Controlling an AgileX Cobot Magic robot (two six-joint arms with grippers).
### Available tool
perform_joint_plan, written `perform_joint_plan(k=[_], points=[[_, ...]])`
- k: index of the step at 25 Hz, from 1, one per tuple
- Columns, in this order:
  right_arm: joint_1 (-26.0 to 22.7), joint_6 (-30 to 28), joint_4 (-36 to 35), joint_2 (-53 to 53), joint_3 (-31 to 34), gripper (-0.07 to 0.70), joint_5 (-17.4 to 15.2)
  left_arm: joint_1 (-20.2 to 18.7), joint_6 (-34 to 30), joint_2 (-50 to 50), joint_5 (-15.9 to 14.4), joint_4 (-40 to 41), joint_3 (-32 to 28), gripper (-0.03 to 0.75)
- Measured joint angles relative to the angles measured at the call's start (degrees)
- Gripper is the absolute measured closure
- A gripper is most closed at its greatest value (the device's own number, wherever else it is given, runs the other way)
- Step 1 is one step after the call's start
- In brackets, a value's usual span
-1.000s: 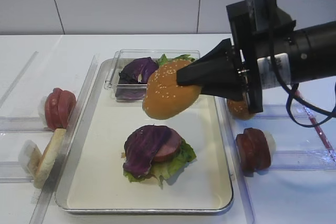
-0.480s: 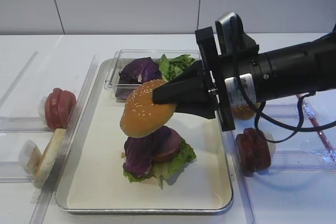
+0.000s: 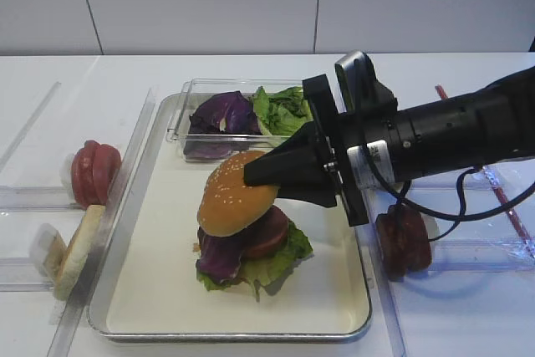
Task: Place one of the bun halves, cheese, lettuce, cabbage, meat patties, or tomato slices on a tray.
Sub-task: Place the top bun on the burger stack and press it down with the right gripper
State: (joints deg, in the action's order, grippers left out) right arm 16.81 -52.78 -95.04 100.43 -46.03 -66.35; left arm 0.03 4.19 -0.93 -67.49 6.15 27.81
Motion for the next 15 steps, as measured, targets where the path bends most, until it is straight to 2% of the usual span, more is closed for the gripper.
perform_joint_plan(k=[15], points=[[0.0,-2.3,1.0,2.4,0.0,0.479,0.3,0.0,0.0,0.0,0.0,0.0,0.0,0.246]])
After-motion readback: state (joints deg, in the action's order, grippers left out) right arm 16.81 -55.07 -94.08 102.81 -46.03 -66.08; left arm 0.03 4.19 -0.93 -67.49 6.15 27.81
